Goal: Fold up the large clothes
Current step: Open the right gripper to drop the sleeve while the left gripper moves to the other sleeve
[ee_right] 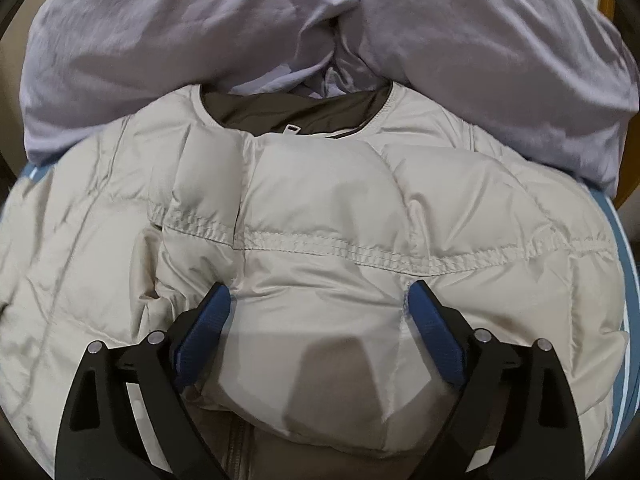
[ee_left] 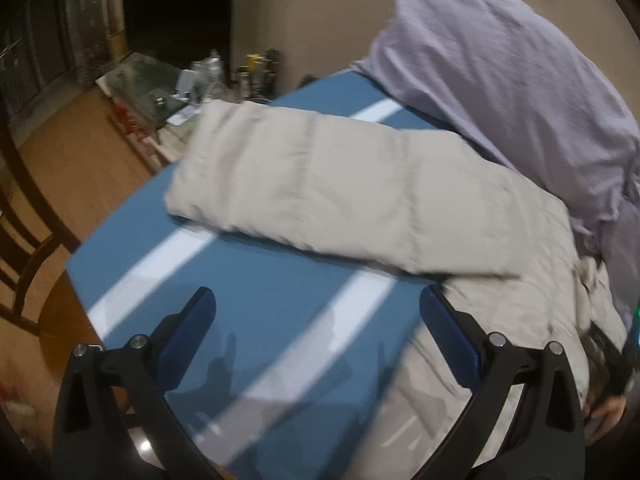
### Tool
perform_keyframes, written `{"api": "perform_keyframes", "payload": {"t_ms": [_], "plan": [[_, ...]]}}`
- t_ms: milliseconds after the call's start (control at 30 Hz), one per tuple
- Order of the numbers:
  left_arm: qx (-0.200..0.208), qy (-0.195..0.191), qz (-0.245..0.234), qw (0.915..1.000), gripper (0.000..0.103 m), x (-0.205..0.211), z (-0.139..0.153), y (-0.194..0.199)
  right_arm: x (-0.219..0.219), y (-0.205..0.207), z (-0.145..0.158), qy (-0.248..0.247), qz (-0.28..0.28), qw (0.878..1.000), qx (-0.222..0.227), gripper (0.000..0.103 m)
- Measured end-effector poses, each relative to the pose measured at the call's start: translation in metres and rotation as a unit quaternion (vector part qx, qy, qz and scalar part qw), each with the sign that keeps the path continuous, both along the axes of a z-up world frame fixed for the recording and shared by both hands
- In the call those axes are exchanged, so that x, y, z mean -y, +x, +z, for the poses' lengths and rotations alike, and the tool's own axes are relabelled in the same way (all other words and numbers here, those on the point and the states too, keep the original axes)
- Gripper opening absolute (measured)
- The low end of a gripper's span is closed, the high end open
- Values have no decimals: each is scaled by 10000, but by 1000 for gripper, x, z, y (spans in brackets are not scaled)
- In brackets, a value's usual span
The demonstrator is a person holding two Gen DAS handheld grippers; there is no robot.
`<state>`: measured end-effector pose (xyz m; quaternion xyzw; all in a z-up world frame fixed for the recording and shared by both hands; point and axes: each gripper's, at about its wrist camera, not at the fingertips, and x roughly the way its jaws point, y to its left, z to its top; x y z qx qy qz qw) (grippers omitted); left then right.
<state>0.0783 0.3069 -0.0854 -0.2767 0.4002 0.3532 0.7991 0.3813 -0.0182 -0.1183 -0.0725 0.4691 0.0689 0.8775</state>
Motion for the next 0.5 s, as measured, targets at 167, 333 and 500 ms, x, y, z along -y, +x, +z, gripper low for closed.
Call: {"api": "perform_keyframes", "payload": {"t_ms": [167, 333, 500], "plan": [[-28, -56, 381, 9993, 101, -39, -7, -8, 3, 2, 1, 69, 9, 10000, 11, 93], [-37, -169, 685, 9975, 101, -78, -15, -13, 4, 0, 1, 93, 18, 10000, 22, 93], [-25, -339, 839, 9959, 101, -106, -26, -11, 4, 1, 1, 101, 20, 9999, 21, 93]]}}
